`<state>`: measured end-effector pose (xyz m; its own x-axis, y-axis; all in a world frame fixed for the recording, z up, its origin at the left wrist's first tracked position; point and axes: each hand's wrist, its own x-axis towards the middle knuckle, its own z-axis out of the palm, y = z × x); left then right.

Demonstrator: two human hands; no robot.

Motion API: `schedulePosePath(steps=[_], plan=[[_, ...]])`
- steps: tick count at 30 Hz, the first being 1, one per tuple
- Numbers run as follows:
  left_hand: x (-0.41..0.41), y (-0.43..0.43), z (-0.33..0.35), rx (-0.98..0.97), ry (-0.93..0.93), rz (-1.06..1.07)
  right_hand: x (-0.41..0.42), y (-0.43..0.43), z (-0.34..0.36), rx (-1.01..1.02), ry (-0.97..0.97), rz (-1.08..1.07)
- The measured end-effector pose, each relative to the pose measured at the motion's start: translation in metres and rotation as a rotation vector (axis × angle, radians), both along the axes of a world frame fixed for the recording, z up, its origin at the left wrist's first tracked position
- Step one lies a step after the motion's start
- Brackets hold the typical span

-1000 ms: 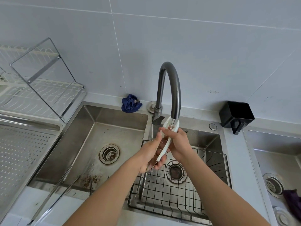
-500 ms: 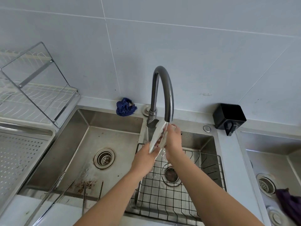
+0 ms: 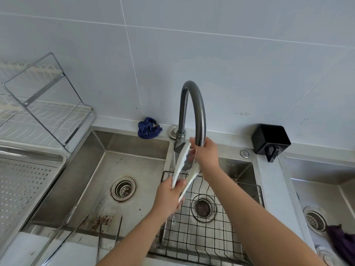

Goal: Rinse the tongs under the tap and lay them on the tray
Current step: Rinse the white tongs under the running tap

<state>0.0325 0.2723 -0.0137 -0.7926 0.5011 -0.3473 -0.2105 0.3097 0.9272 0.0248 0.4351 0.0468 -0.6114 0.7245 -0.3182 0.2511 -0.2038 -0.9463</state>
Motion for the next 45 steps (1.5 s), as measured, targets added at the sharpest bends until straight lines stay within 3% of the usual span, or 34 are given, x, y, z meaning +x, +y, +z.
schedulePosePath(steps=[2, 6, 9, 12, 15, 18, 20, 22, 25, 28, 30, 32, 34, 36, 40, 45], plan=[[-0.010, 0.007, 0.009, 0.093, -0.135, -0.009, 0.008, -0.019, -0.012, 0.006, 0.009, 0.028], [-0.020, 0.013, 0.019, 0.231, -0.339, -0.028, 0.029, -0.040, -0.023, -0.476, 0.286, 0.121], [-0.024, 0.005, 0.015, 0.157, -0.517, -0.180, 0.033, -0.021, -0.014, -0.563, 0.310, 0.344], [-0.023, -0.001, 0.009, 0.006, -0.534, -0.371, 0.033, -0.002, 0.000, -0.690, 0.382, 0.237], [-0.012, 0.009, -0.003, -0.092, -0.291, -0.204, 0.026, -0.005, 0.002, -0.472, 0.282, -0.031], [-0.002, 0.022, -0.007, -0.020, -0.088, -0.037, 0.023, -0.017, -0.002, -0.194, 0.214, 0.005], [0.001, 0.025, -0.002, 0.049, -0.143, 0.010, 0.022, -0.024, -0.001, -0.101, 0.193, 0.102], [0.002, 0.024, 0.003, 0.108, -0.344, 0.071, 0.021, -0.024, 0.001, -0.083, 0.187, 0.177], [-0.002, 0.019, 0.008, 0.129, -0.628, 0.022, 0.020, -0.020, 0.000, -0.256, 0.199, 0.254], [-0.008, 0.014, 0.009, 0.169, -0.654, -0.177, 0.023, -0.019, -0.003, -0.449, 0.319, 0.251], [-0.008, 0.013, 0.011, 0.212, -0.638, -0.158, 0.023, -0.021, -0.005, -0.412, 0.327, 0.176], [-0.004, 0.016, 0.013, 0.204, -0.450, -0.078, 0.022, -0.022, -0.011, -0.086, 0.095, 0.110], [-0.001, 0.018, 0.011, 0.103, -0.104, -0.061, 0.028, -0.023, -0.020, 0.181, -0.140, 0.085], [-0.001, 0.021, 0.011, 0.118, -0.014, -0.071, 0.037, -0.024, -0.025, 0.102, -0.102, 0.179], [-0.009, 0.019, 0.011, 0.207, -0.208, -0.030, 0.044, -0.013, -0.022, -0.193, 0.090, 0.265], [-0.010, 0.008, 0.004, 0.256, -0.448, -0.181, 0.046, -0.006, -0.016, -0.176, 0.094, 0.254]])
